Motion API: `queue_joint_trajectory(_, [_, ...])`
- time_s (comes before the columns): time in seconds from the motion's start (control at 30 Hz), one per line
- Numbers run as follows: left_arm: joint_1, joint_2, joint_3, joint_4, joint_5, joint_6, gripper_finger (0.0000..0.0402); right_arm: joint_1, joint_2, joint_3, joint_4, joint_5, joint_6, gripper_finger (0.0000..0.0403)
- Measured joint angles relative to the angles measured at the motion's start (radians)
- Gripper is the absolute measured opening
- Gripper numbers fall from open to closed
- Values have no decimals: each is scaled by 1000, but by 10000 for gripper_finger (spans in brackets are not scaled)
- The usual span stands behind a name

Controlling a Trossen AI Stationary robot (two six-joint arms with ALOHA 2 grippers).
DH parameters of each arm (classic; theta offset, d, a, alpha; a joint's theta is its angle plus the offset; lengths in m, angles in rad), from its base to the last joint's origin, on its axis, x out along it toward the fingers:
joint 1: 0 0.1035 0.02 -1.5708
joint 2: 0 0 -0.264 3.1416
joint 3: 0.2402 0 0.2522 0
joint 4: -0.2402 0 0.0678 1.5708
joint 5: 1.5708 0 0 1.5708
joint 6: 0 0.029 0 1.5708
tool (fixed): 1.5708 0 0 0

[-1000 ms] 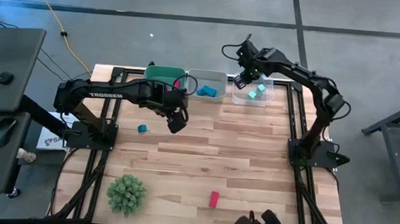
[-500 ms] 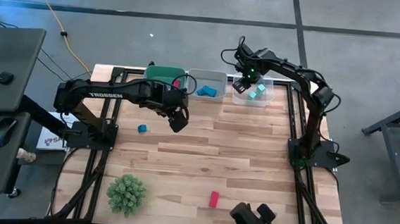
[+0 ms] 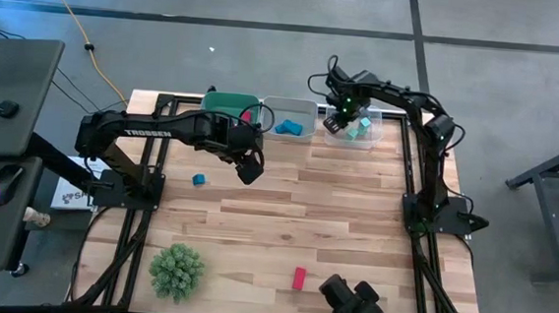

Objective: Sort & place blocks by color
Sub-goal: Put the light blue block into the transparent bin, then put the red block into the green bin

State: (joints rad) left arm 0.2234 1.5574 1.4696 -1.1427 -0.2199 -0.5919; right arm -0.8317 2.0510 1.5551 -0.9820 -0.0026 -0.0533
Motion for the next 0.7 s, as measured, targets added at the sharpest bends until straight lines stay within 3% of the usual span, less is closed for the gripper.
queue_joint_trajectory(0.33, [0,0,0,0,0,0,207,0,5,0,14,-6,-5,104])
queue_joint_trajectory(0.7, [-1,0,0,0,0,-34,207,3,5,0,10,10,-16,200])
